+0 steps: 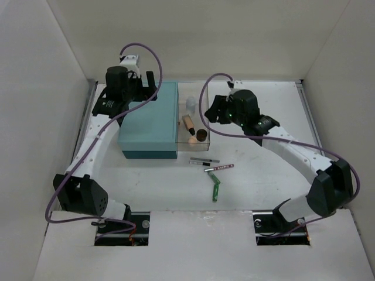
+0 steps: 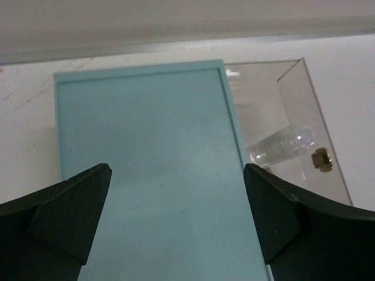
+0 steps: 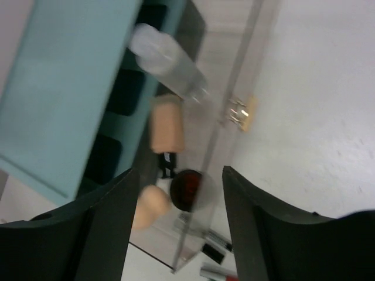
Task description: Organize the makeup
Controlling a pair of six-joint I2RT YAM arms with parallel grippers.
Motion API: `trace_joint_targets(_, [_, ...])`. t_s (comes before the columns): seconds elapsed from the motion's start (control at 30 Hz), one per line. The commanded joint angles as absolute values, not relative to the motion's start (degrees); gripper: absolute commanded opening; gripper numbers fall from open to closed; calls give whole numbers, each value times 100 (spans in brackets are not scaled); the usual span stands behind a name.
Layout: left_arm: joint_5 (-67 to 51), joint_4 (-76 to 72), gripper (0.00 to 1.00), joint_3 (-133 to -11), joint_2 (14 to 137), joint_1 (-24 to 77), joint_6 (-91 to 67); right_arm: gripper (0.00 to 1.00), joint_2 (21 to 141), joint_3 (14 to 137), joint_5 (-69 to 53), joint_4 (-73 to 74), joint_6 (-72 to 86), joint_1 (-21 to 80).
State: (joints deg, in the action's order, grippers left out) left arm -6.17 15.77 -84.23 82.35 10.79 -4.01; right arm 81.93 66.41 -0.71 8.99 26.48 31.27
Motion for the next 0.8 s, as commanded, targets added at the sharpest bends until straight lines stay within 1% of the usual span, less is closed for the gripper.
trace_joint_targets(0.0, [-528, 1302, 100, -7851, 7779, 577, -579, 60, 8681, 7687, -482, 860, 2172, 3423])
trace_joint_targets(0.03, [-545, 1214, 100, -7666, 7683, 349, -667, 58, 8936, 7995, -570, 1027, 2162, 3458])
trace_joint_targets(0.1, [-562, 1099, 100, -7410, 7612, -29, -817, 57, 9358, 8444, -668, 1168, 2180, 3493])
trace_joint_targets(0.23, [-545, 1142, 100, -7321, 7822, -540, -1063, 55, 10334, 9525, -852, 1362, 2241, 3493])
trace_joint_targets(0.5, [-861, 1055, 100, -7268, 8103, -857, -1151, 55, 11951, 11722, -1028, 2214, 2399, 3186])
trace_joint_targets(0.67, [-1019, 1011, 97, -7286, 8288, -919, -1178, 56, 12550, 12515, -1028, 2540, 2479, 2940])
trace_joint_targets(0.77, [-1124, 993, 89, -7339, 8428, -910, -1178, 59, 12481, 12542, -1055, 2444, 2400, 2931])
